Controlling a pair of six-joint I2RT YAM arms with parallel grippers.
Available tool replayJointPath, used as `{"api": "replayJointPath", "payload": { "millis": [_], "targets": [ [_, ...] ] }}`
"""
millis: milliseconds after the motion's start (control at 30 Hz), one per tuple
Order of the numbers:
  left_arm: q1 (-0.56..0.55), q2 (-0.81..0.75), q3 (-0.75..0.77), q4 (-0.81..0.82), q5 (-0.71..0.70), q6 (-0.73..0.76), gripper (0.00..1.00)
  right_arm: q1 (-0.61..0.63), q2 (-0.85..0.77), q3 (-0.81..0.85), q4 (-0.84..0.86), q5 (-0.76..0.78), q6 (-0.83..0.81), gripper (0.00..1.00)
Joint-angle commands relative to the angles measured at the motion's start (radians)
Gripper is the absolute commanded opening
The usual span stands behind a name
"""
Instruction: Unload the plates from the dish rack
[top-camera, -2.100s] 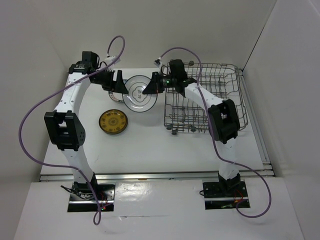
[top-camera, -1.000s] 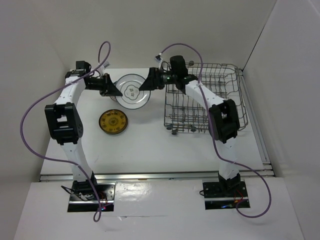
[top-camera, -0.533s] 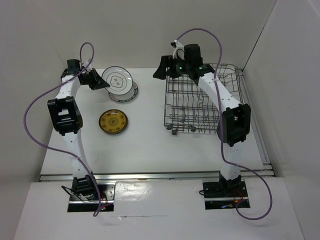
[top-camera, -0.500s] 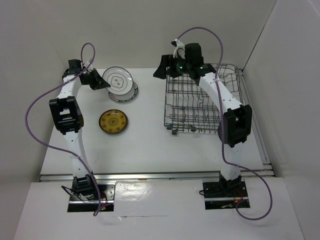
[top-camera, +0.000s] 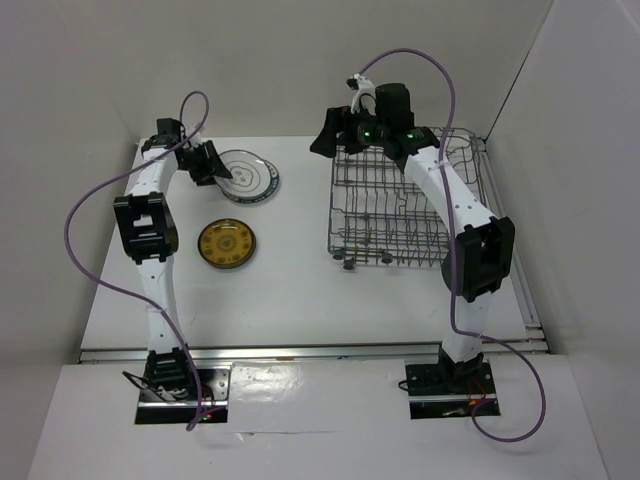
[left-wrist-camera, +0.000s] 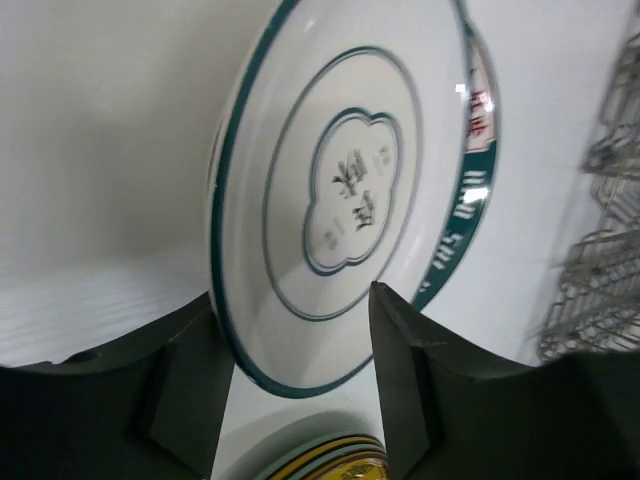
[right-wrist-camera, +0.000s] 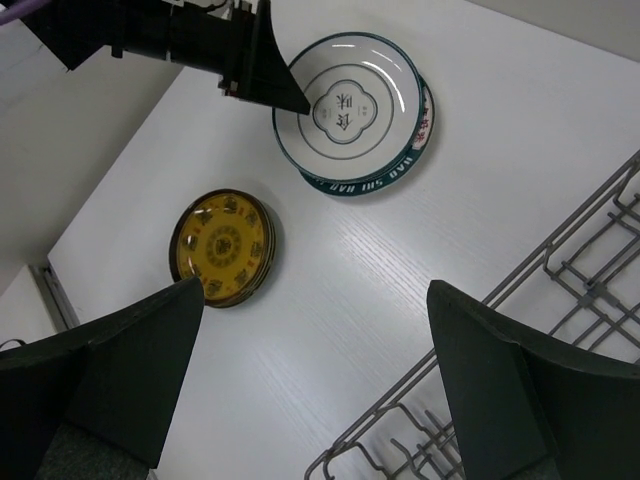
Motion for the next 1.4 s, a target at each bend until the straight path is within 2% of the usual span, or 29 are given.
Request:
{"api": "replayJointPath", "payload": {
  "millis": [0, 100, 300, 600, 733, 833, 933, 1033, 1200, 1367],
  "targets": [
    [-0.03, -0.036, 0.02, -0.096, -0.133, 0.101, 0.67, 0.006, -0.035, 0.0, 0.005, -0.016, -0.016, 1.0],
    [-0.042, -0.048, 0.008, -0.116, -0.164, 0.161, 0.72, 0.006, -0.025, 0.024, 0.005, -0.025, -0.016, 1.0],
    [-0.076, -0.037, 0.02, -0.172, -0.275, 0.23, 0.72, 0.006, -0.016, 0.024, 0.015, -0.045, -0.016, 1.0],
    [-0.128, -0.121, 0.006, -0.172, -0.482, 0.29, 0.74, 0.006, -0.036, 0.035, -0.004, -0.041, -0.016, 1.0],
    [-0.128, -0.261, -0.085, -0.1, -0.503, 0.27, 0.74, 0.006, -0.057, 0.026, -0.07, 0.066, -0.016, 1.0],
    [-0.128, -0.394, -0.162, -0.025, -0.523, 0.261, 0.74, 0.006, -0.106, -0.025, -0.146, 0.223, 0.006, 1.0],
    [-0.128, -0.502, -0.193, -0.002, -0.618, 0.261, 0.76, -0.003, -0.206, -0.091, -0.27, 0.492, 0.046, 1.0],
    [-0.107, -0.61, -0.291, 0.008, -0.726, 0.252, 0.8, -0.012, -0.254, -0.155, -0.39, 0.655, 0.076, 1.0],
    [-0.009, -0.769, -0.518, -0.058, -0.867, 0.23, 0.81, -0.023, -0.363, -0.281, -0.56, 0.8, 0.184, 1.0],
    [0.093, -0.976, -0.774, -0.081, -0.902, 0.27, 0.81, -0.023, -0.47, -0.384, -0.669, 0.878, 0.251, 1.0]
  ]
}}
